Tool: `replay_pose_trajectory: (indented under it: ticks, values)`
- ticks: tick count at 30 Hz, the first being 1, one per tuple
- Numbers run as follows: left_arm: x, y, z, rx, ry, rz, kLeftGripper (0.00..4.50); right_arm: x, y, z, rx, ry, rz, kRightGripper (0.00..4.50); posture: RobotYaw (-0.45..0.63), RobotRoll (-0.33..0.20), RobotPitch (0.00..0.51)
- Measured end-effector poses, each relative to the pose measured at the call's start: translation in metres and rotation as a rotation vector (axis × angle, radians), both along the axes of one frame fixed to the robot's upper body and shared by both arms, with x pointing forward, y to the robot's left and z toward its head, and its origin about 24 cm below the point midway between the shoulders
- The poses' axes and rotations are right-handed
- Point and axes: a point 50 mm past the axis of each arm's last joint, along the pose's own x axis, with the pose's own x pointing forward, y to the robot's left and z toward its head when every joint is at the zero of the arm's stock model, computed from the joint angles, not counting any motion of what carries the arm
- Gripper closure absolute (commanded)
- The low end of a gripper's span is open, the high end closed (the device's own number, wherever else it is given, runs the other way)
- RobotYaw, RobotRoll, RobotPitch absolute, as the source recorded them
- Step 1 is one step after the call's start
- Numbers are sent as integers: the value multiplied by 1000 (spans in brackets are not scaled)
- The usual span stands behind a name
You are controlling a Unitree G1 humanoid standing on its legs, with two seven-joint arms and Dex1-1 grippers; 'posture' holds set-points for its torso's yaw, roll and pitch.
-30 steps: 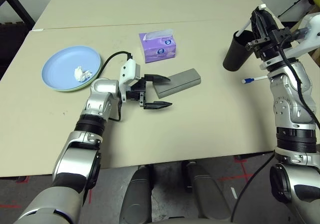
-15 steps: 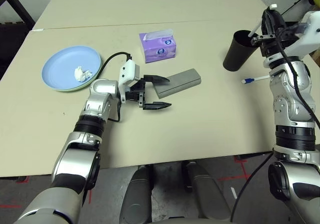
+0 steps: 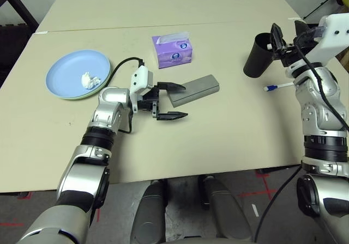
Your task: Organize and tidy the items on the table.
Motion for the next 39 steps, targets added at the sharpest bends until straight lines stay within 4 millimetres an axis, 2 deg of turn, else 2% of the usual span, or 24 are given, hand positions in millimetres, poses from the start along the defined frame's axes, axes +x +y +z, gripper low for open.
replay_pose_trajectory:
  ticks: [5, 8, 11, 14, 18, 25, 31, 39]
  values:
    - [0, -1, 0, -5, -1, 4, 0, 4, -4, 17, -82, -1, 158, 12, 19, 0, 184]
    - [0, -2, -1, -7, 0, 3, 0, -2, 6, 22, -296, 85, 488, 12, 22, 0, 183]
    - [0, -3, -1, -9, 1, 0, 0, -8, 10, 14, -503, 256, 750, 12, 34, 0, 186]
    - [0, -3, -2, -12, 2, 1, 0, -10, -4, -3, -698, 477, 847, 12, 38, 0, 188]
    - [-1, -3, -2, -13, 0, 1, 0, -2, -18, -13, -897, 667, 872, 12, 55, 0, 196]
    - [-8, 2, -9, -7, 15, 13, 0, 10, -36, -5, -1211, 836, 785, 12, 72, 0, 215]
    - [-9, 5, -6, -8, 18, 15, 0, 18, -27, -5, -1409, 873, 770, 12, 73, 0, 243]
    - [-10, 5, 0, -6, 10, 13, 0, 20, -27, -1, -1503, 877, 753, 12, 58, 0, 283]
